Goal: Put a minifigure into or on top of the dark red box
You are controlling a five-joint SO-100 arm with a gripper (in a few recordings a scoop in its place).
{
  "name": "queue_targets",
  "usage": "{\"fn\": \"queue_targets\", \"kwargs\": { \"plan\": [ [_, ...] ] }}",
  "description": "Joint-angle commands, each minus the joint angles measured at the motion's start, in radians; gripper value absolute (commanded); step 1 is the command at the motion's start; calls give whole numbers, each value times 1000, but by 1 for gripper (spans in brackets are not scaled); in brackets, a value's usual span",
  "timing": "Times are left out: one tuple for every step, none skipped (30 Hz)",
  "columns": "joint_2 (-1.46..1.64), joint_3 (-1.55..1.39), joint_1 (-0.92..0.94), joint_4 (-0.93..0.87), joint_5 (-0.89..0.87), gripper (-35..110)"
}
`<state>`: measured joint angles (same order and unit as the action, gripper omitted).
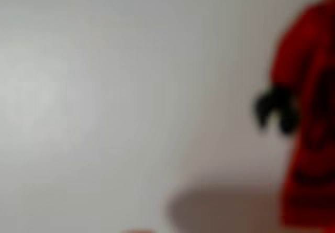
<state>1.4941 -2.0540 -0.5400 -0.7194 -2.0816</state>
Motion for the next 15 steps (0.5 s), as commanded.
{"fn": "queue_targets", "kwargs": {
  "plan": [
    [-2,-5,20,-3,11,18],
    [-8,0,25,-3,17,18],
    [-15,8,31,-2,34,18],
    [-21,14,44,0,55,19],
    [-25,17,55,2,67,19],
    [-23,17,60,2,71,19],
    [-21,14,66,3,72,19],
    [-20,11,74,8,86,20],
    [-18,8,80,9,91,20],
    [-12,2,81,14,87,20],
    [-8,-6,83,20,89,20],
    [-3,-9,83,20,92,20],
    [-3,-9,86,21,100,21],
    [-3,-9,86,21,104,21],
    [-3,-8,86,23,107,21]
  ]
}}
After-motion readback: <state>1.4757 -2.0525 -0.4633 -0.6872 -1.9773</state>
